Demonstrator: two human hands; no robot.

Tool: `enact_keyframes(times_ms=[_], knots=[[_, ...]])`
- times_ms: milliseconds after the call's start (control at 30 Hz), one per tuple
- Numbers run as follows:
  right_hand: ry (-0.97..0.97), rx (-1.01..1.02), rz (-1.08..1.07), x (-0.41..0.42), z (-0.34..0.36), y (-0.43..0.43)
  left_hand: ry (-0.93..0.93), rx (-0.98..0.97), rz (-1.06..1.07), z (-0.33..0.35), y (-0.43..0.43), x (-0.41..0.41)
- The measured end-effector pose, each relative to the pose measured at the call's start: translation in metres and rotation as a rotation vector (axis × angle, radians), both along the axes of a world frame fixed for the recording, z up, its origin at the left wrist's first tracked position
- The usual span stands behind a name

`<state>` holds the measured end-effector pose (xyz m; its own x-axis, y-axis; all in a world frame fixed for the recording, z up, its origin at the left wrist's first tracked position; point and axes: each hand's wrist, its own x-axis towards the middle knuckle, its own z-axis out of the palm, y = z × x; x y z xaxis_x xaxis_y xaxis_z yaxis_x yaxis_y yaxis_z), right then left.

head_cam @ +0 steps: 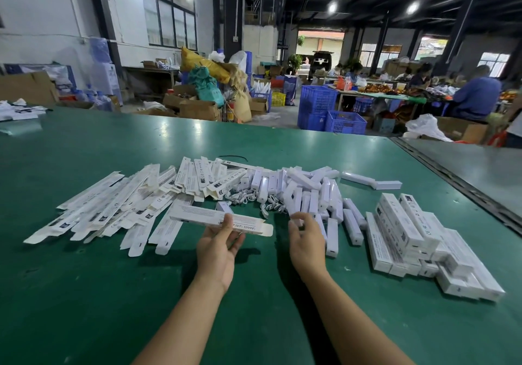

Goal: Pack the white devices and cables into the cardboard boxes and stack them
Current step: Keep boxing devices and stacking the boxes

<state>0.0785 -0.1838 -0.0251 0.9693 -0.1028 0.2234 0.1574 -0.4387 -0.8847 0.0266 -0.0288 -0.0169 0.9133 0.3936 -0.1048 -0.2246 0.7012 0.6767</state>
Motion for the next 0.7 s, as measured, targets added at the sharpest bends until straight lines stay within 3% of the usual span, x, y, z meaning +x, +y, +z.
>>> enact_keyframes(times_ms=[133,333,467,700], knots=[[0.046,0.365,0.058,-0.019,0.005,-0.012,-0.016,-0.043,0.004,0.000,0.003,0.002],[0.049,0.639,0.085,-0.034,0.003,-0.026,-0.019,-0.076,0.043,-0.001,0.003,0.004],[0.046,0.675,0.057,-0.036,0.006,-0.025,-0.025,-0.087,0.059,0.000,0.006,0.005],[0.017,0.532,0.105,-0.040,0.009,-0.023,-0.026,-0.094,0.039,0.001,0.005,0.007]])
